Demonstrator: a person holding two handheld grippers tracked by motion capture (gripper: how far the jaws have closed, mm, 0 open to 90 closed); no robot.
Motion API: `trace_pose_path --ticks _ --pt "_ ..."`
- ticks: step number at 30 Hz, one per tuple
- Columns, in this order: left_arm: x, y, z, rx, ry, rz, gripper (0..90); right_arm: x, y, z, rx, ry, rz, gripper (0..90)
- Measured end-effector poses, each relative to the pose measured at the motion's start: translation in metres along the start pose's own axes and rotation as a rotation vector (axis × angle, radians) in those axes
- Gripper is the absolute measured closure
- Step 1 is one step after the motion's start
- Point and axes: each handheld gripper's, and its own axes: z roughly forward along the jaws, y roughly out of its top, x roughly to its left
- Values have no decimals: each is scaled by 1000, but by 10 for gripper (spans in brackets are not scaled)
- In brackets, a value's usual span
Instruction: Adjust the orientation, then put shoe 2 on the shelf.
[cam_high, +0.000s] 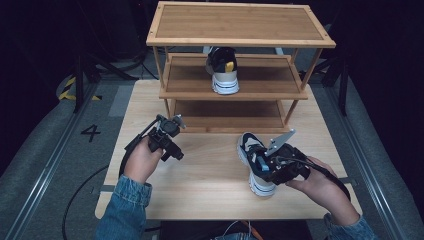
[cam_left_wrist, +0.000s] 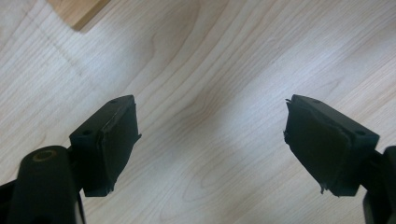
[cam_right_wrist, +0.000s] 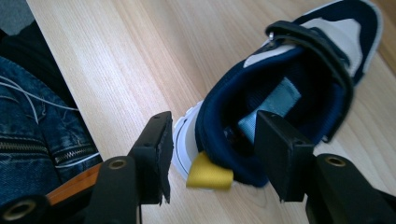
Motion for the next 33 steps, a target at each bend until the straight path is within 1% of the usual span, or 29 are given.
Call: trace_pose_path --ticks 2,4,5,6,8,9,10,11,12,13,14,16,19,22,24,27,33 --pt "2 -4 -1 9 9 -7 181 -2 3 8 23 22 -5 482" --pt "3 -7 -1 7 10 -14 181 -4 4 16 54 43 -1 479" --pt "3 -8 -1 3 18 -17 181 -5 4 20 72 53 -2 480" --pt "3 -9 -2 7 18 -19 181 -6 4 24 86 61 -7 481" --pt "4 -11 -1 7 19 -23 181 -8 5 30 109 80 1 490" --pt "4 -11 -1 10 19 -18 181 -9 5 31 121 81 -7 499" --pt "4 -11 -1 10 19 -18 181 -9 5 31 121 81 -7 499" --pt "4 -12 -1 12 18 -21 181 -9 6 37 146 95 -21 529" --pt "4 -12 0 8 18 -25 181 -9 6 37 146 95 -21 529" --pt "4 -13 0 7 20 -32 181 -8 6 40 169 95 -31 540" --pt "4 -13 0 13 21 -31 181 -7 6 41 177 91 -33 552" --pt "4 -12 0 9 21 -28 181 -7 6 42 182 87 -34 565" --pt "4 -12 0 8 20 -19 181 -6 7 44 198 74 -50 619" --pt "4 -13 0 12 20 -26 181 -6 8 43 204 93 -50 656" --pt "5 -14 -1 11 23 -22 181 -5 8 43 204 96 -63 681" --pt "5 -14 -2 6 20 -24 181 -5 10 41 198 109 -65 684" --pt "6 -15 0 9 21 -28 181 -6 11 37 186 120 -45 687"
